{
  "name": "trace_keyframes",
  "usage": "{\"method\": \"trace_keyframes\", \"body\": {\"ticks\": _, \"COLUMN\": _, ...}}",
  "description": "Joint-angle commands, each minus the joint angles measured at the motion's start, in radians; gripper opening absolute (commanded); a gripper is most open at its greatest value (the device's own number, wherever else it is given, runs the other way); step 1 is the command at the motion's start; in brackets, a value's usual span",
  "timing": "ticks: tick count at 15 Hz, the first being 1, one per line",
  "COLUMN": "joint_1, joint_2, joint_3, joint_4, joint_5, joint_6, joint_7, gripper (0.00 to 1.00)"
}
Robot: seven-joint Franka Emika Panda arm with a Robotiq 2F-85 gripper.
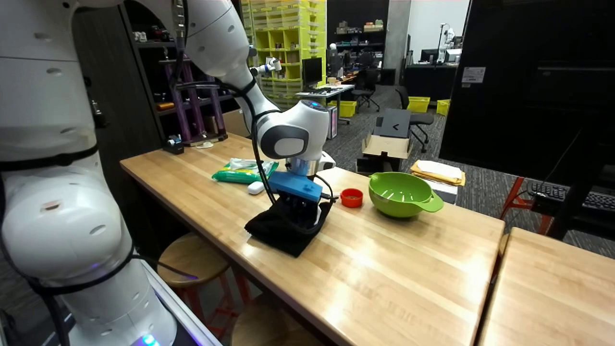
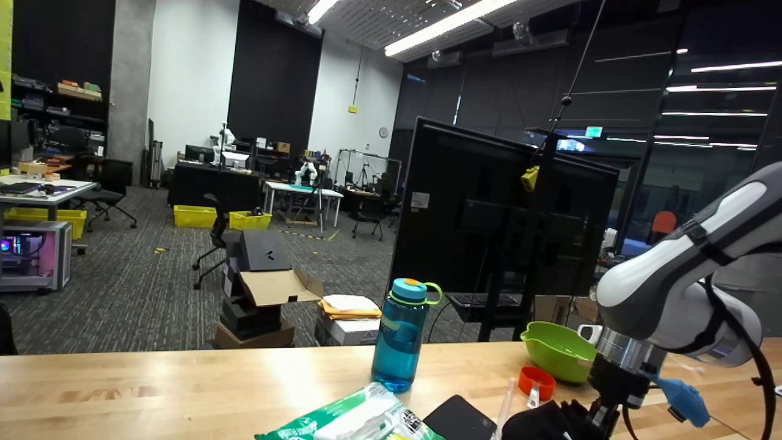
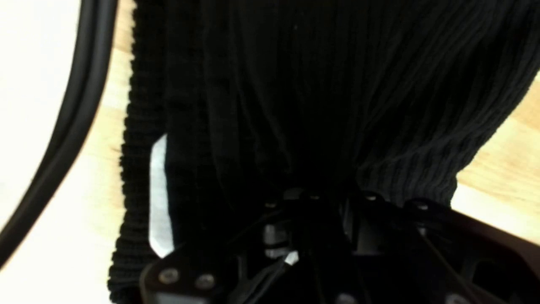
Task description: Use the black towel to wipe the table
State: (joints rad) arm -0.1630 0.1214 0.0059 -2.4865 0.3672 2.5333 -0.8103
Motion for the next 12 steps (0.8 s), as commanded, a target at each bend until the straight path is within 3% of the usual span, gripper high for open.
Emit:
{"method": "trace_keyframes", "body": {"ticks": 1, "joint_1": 0.046, "joint_2": 0.013, "joint_3": 0.036, "joint_4": -0.031, "joint_5": 0.025, "joint_6": -0.027, "joint_7": -0.038, "gripper": 0.03}}
{"method": "trace_keyframes", "body": {"ticks": 7, "joint_1": 0.079, "joint_2": 0.016, "joint_3": 0.058, "joint_4": -0.026, "joint_5": 0.033, "joint_6": -0.074, "joint_7": -0.058, "gripper": 0.03}}
{"method": "trace_keyframes", "body": {"ticks": 12, "joint_1": 0.056, "joint_2": -0.005, "joint_3": 0.029, "joint_4": -0.045, "joint_5": 0.044, "joint_6": -0.074, "joint_7": -0.054, "gripper": 0.03}}
